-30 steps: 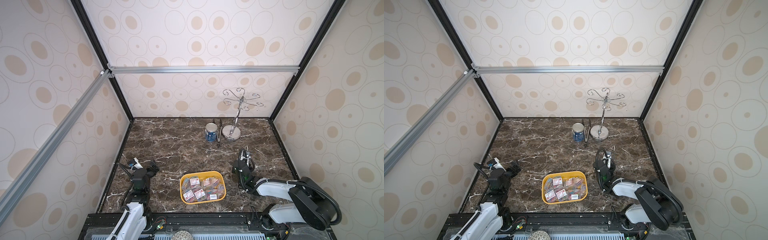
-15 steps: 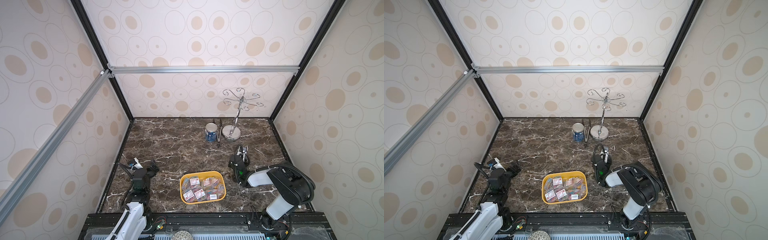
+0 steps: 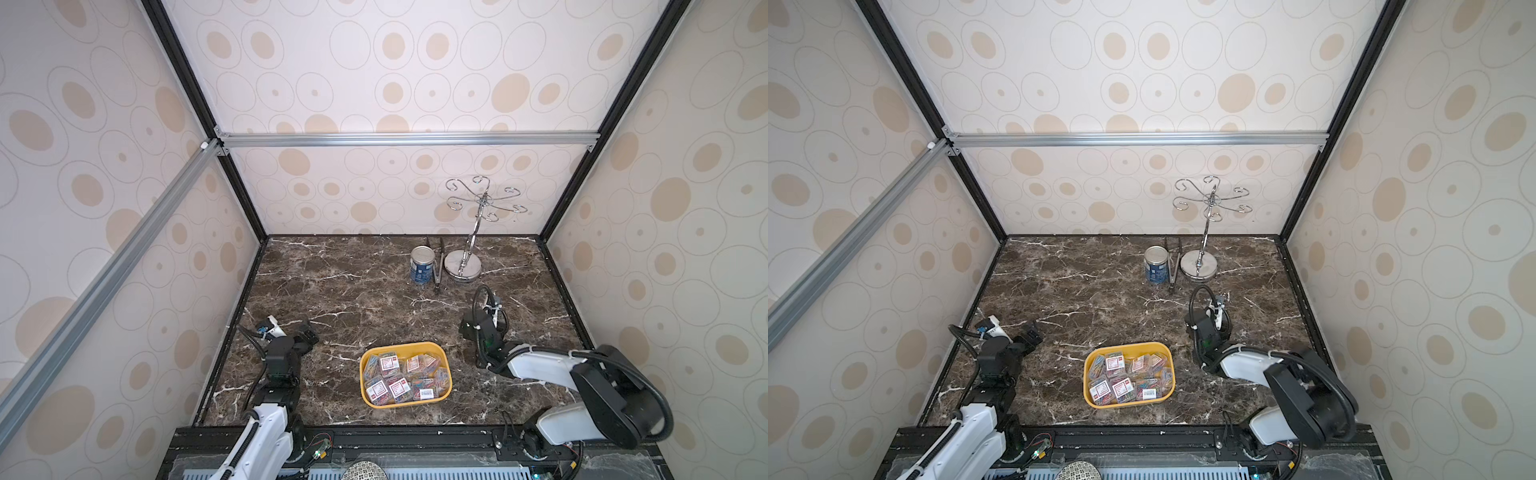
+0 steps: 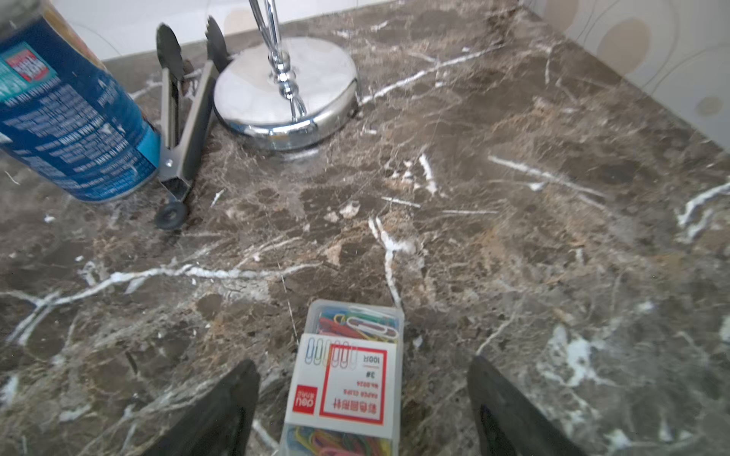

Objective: Take the paper clips out of the storage box
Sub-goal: Place the boxed paper clips at the center of the board, then adjust the boxed paper clips in the storage box.

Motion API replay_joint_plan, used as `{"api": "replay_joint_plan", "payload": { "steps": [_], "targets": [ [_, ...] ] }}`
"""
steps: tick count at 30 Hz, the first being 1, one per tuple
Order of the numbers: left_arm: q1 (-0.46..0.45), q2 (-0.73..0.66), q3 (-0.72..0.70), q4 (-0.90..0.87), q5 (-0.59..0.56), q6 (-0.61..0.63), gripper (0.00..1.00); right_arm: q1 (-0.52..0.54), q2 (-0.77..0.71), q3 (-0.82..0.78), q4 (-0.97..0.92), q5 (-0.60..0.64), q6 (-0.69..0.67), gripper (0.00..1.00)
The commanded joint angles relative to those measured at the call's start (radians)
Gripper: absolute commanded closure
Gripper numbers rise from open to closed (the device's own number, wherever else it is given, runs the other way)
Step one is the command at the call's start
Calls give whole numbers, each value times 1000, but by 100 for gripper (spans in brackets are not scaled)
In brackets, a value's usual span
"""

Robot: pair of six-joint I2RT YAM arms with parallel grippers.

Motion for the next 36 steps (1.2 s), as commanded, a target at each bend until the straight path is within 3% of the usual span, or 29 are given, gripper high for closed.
{"api": "replay_joint_plan", "payload": {
  "steps": [1,7,10,12,15,20,26,29,36],
  "targets": [
    [-4,6,18,5,-4,-5,0,0,-121,54,-253,-14,61,12],
    [-3,22,23,34,46,16,0,0,-341,247,-679,-161,232,11],
    [-8,-6,15,63,114,30,7,3,-400,346,-801,-272,338,12],
    [-23,-32,10,79,157,32,11,13,-422,376,-784,-349,376,11],
    [-53,-97,18,67,191,38,10,61,-414,431,-746,-407,404,8],
    [-66,-212,90,-58,287,114,14,112,-360,574,-805,-409,400,7],
    [-114,-338,126,-105,412,191,22,111,-385,555,-764,-331,359,4],
    [-184,-281,174,-157,404,227,25,109,-431,493,-713,-288,351,0],
    [-490,-92,225,-142,258,281,29,111,-411,488,-676,-293,340,0]
  ]
}}
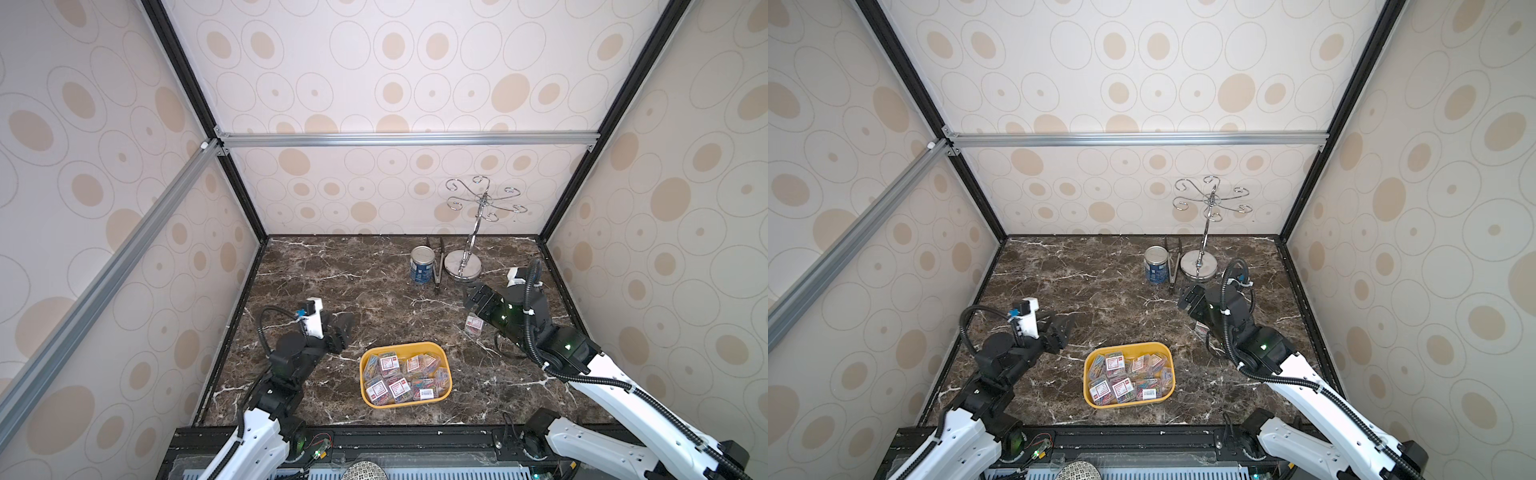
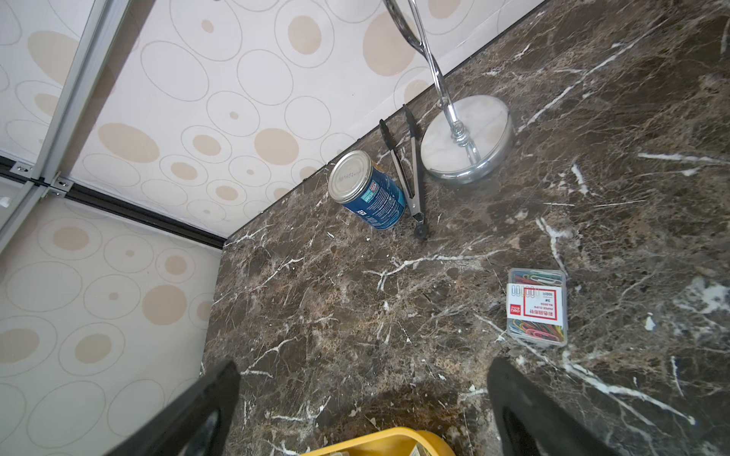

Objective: Take the paper clips out of the storage box
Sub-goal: Adjust the boxed paper clips in the storage box.

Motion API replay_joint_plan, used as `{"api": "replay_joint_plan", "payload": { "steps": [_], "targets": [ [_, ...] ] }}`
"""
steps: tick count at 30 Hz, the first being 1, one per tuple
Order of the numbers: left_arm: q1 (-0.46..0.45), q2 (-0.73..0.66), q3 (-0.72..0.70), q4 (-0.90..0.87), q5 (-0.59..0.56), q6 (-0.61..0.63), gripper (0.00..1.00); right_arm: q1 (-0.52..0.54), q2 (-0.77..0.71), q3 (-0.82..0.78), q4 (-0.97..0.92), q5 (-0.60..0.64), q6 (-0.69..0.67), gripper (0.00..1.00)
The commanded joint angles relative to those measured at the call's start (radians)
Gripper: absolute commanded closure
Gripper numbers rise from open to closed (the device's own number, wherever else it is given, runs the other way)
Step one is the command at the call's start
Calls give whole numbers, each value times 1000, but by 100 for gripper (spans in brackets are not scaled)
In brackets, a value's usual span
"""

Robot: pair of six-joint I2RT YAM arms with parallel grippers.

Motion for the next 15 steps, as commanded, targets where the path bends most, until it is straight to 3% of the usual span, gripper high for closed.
{"api": "replay_joint_plan", "payload": {
  "steps": [1,7,9,15],
  "targets": [
    [-108,46,38,10,-46,69,28,3,49,28,1,8,-7,0],
    [-314,161,113,2,-89,125,28,5,160,86,-7,-107,-17,0],
    [-374,218,146,-14,-135,135,28,3,170,114,-65,-88,-24,1],
    [-510,440,242,-16,-254,138,30,4,60,11,34,-96,-54,0]
  ]
}}
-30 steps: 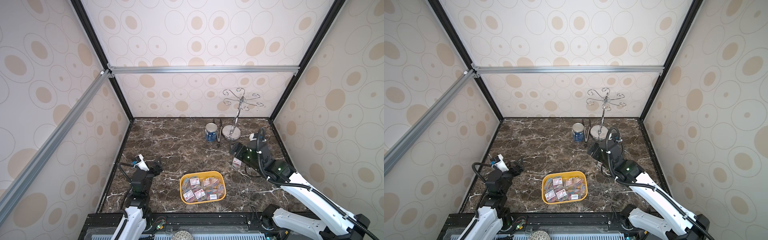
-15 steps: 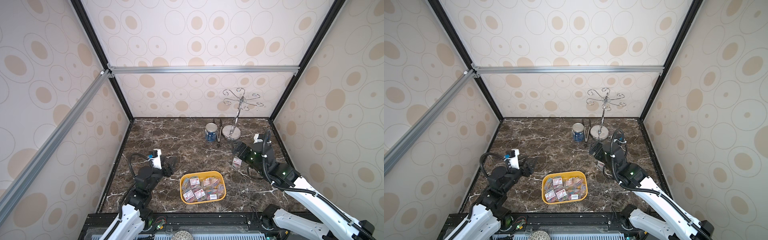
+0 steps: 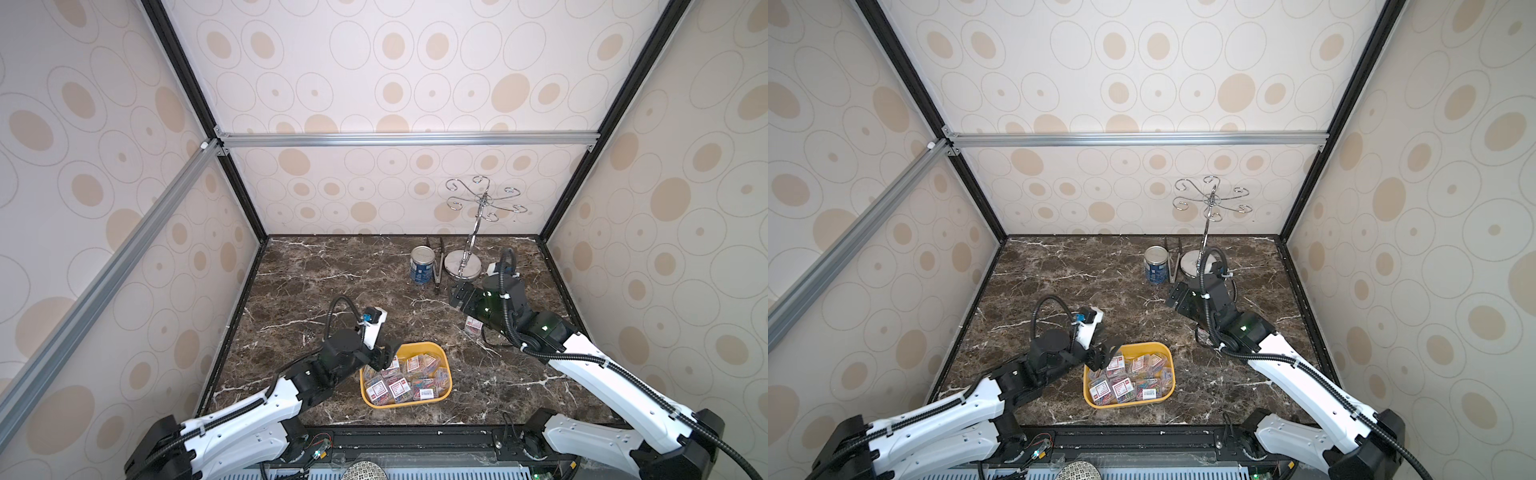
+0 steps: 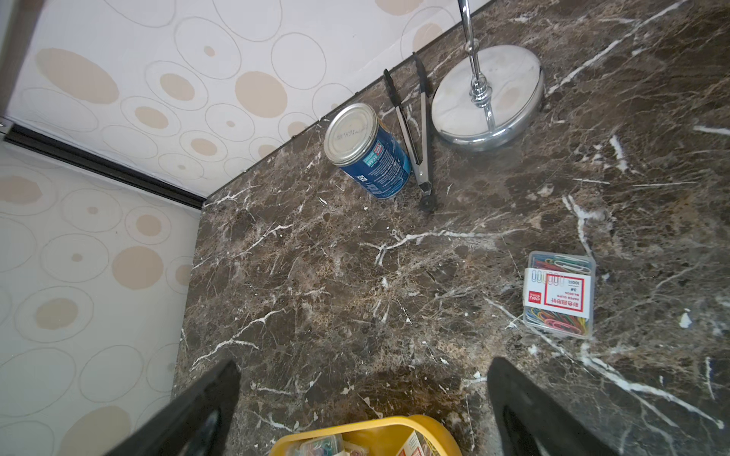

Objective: Take the paper clips out of the storage box
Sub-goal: Adjust the boxed paper clips in the storage box.

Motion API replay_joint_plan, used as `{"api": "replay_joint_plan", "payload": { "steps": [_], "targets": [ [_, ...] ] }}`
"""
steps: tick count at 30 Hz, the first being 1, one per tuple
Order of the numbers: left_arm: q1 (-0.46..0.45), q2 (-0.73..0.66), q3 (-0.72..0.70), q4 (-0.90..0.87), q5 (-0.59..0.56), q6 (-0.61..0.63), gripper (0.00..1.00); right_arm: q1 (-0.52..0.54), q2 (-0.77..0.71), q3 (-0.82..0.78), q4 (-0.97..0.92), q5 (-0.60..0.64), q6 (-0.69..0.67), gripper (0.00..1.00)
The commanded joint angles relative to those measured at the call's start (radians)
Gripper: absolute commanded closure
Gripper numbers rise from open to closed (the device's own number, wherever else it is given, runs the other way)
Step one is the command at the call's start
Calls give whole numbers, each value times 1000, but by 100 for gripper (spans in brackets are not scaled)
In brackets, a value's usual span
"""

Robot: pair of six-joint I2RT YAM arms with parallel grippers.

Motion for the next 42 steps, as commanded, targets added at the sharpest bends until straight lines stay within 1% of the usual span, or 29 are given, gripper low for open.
{"api": "replay_joint_plan", "payload": {
  "steps": [1,3,5,7,11,14,18,22,25,27,30,32,35,38,42],
  "targets": [
    [-51,97,73,-19,-87,33,30,5,-73,-63,72,-8,-14,1],
    [-79,156,107,-21,-97,39,30,5,-76,-65,82,-14,-23,1],
    [-94,203,135,-32,-104,43,30,5,-56,-42,45,-5,-28,0],
    [-99,247,162,-49,-98,39,30,5,-31,-16,1,2,-20,0],
    [-103,341,219,-86,-66,38,30,5,8,9,-18,-55,-37,1],
    [-105,391,251,-102,-59,35,31,5,2,20,-52,-38,-48,0],
    [-104,448,269,-118,-84,25,31,4,-61,-44,14,-26,-92,1],
    [-105,532,315,-163,-95,22,31,3,-108,-123,97,17,-157,0],
    [-104,583,354,-193,-90,26,32,3,-100,-163,134,48,-213,0],
    [-104,606,370,-207,-80,36,32,0,-82,-175,113,106,-233,1],
    [-104,624,379,-221,-73,54,34,-18,-63,-215,113,175,-246,0],
    [-104,629,386,-237,-69,62,35,-42,-55,-240,120,183,-250,1],
    [-104,607,380,-243,-34,71,33,-61,-60,-282,130,241,-252,0],
    [-104,542,359,-243,-11,70,28,-73,-88,-331,173,260,-279,0],
    [-104,414,315,-245,-13,56,27,-80,-126,-398,236,327,-310,1]
  ]
}}
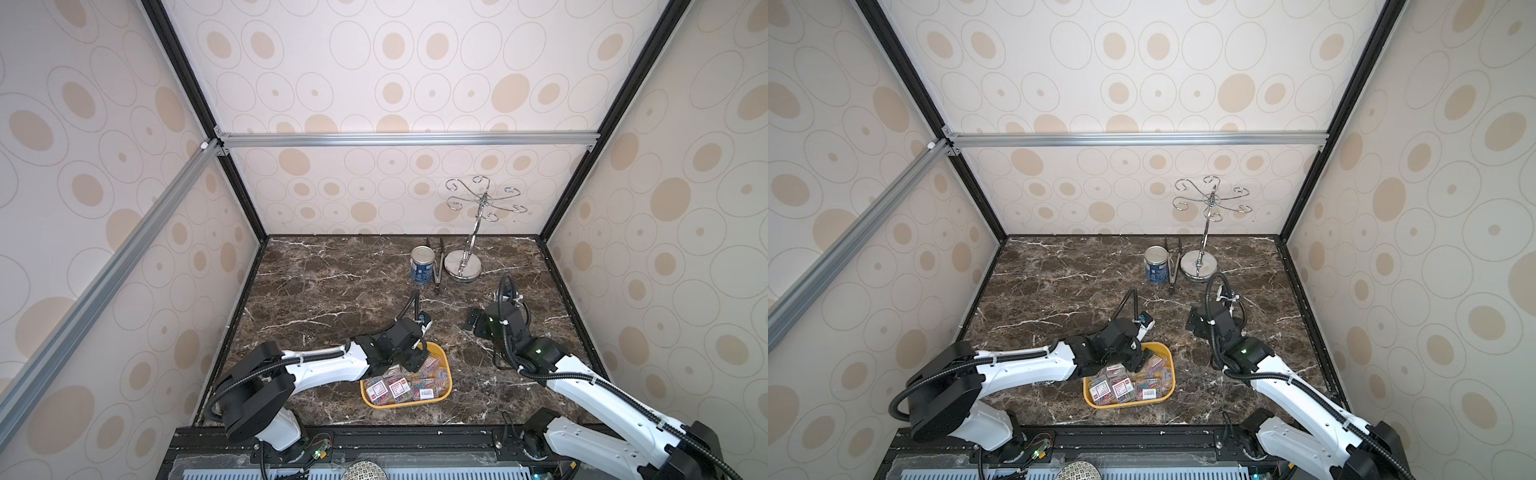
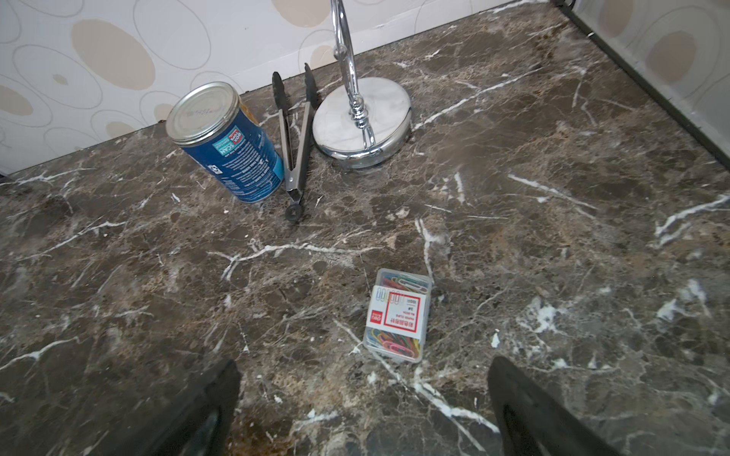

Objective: Take the paper clips out of the storage box
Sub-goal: Adjust the boxed paper clips in the storage box.

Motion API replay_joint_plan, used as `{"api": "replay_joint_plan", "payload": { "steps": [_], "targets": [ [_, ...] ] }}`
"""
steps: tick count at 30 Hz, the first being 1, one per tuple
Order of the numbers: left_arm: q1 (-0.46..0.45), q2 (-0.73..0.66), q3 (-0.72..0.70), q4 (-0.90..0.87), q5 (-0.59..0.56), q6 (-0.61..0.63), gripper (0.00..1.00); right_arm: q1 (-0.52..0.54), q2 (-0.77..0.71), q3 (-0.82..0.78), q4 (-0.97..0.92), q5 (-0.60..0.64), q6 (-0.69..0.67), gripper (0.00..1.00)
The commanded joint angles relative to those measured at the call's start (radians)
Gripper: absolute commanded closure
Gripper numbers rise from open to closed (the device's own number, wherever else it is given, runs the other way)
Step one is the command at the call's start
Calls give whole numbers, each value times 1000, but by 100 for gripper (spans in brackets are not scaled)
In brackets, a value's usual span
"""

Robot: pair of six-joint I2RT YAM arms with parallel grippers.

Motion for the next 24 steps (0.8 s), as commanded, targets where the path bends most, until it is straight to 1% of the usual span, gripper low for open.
{"api": "replay_joint_plan", "payload": {
  "steps": [1,5,8,11,14,16,18,21,24],
  "targets": [
    [-6,-120,-28,-28,16,11,27,-10,-38,-49,77,107,-40,0],
    [-5,-224,-92,-10,89,8,28,-28,-25,-98,112,234,-68,0],
    [-10,-244,-135,16,172,9,32,-56,13,-126,139,318,-79,0],
    [-16,-251,-177,46,211,11,35,-102,63,-144,169,330,-78,0],
    [-19,-258,-197,48,241,24,36,-145,114,-138,179,294,-56,0],
    [-19,-257,-201,46,246,28,30,-150,140,-119,166,292,-51,0],
    [-18,-241,-181,25,223,23,29,-150,168,-107,165,296,-46,0],
    [-18,-193,-130,-26,192,-3,33,-150,196,-89,151,298,-40,0],
    [-25,-149,-102,-34,189,-26,35,-151,208,-80,140,306,-31,0]
  ]
}}
